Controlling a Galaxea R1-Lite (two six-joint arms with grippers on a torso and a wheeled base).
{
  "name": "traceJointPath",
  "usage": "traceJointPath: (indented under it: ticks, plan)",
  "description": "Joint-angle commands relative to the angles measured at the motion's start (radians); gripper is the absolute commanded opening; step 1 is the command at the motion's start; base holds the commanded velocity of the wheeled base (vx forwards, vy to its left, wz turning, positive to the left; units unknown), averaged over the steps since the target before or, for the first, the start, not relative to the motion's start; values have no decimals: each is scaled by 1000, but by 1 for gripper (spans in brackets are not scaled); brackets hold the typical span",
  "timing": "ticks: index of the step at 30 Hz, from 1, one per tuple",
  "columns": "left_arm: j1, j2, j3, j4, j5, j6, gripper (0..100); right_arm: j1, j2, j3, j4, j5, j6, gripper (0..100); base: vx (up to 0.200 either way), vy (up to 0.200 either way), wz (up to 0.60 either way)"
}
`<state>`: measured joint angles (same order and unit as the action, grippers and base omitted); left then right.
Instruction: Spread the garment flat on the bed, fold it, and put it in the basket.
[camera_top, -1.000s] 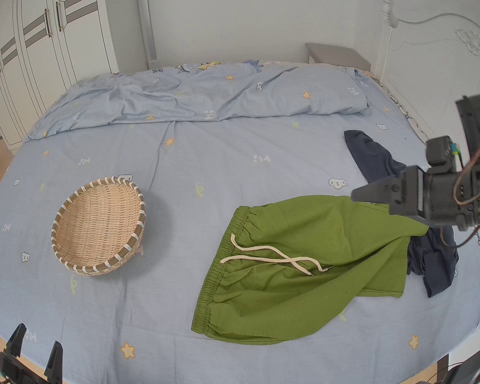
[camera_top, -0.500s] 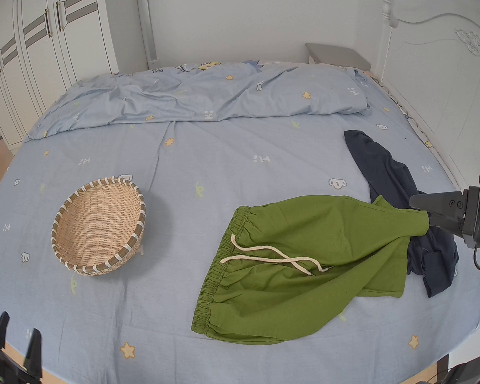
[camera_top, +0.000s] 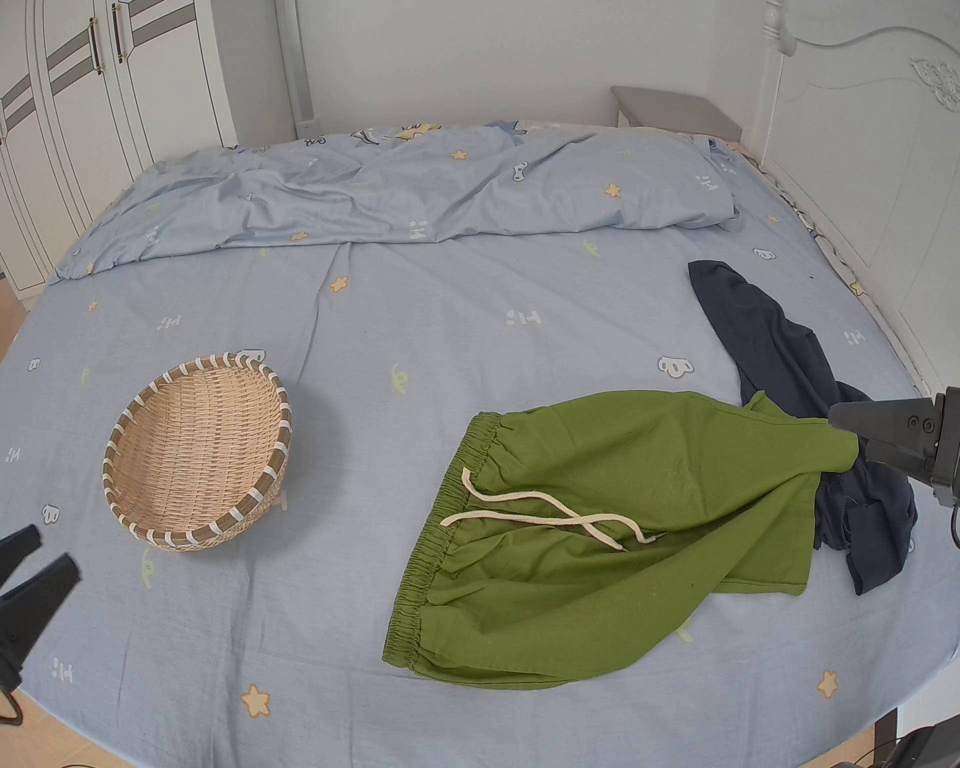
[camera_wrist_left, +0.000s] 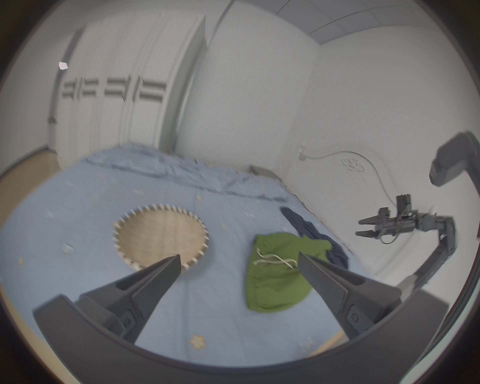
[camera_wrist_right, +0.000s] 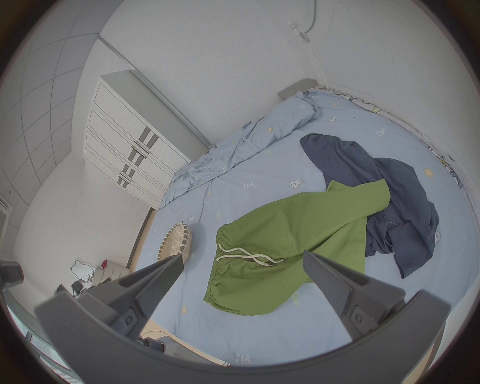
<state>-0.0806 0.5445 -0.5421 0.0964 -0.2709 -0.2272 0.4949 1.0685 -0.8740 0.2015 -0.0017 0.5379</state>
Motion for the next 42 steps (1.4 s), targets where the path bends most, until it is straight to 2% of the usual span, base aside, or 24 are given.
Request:
traceJointPath:
  ticks: [1, 6, 11, 21, 26, 27, 29, 39, 42]
  plan:
    - [-99, 617, 60, -178, -361, -178, 100, -9, 53, 55, -25, -1, -30, 100, 0, 0, 0]
    - [-166, 891, 19, -316, -401, -184, 100, -7, 60, 95, -91, -3, -53, 100, 0, 0, 0]
    - [-222, 1042, 37, -392, -398, -182, 100, -9, 62, 135, -136, -1, -68, 100, 0, 0, 0]
    - [-252, 1269, 68, -541, -398, -188, 100, -12, 94, 167, -212, -1, -67, 100, 0, 0, 0]
    - [-260, 1316, 70, -627, -398, -293, 100, -19, 97, 167, -215, -1, -67, 100, 0, 0, 0]
    - [-271, 1319, 73, -673, -395, -345, 100, -19, 97, 167, -215, -1, -67, 100, 0, 0, 0]
    - [-272, 1321, 83, -708, -395, -369, 100, -18, 97, 168, -215, -1, -67, 100, 0, 0, 0]
    - [-312, 1396, 91, -738, -390, -369, 100, -18, 110, 168, -215, -1, -67, 100, 0, 0, 0]
    - [-329, 1425, 99, -791, -387, -376, 100, -16, 111, 170, -215, -1, -67, 100, 0, 0, 0]
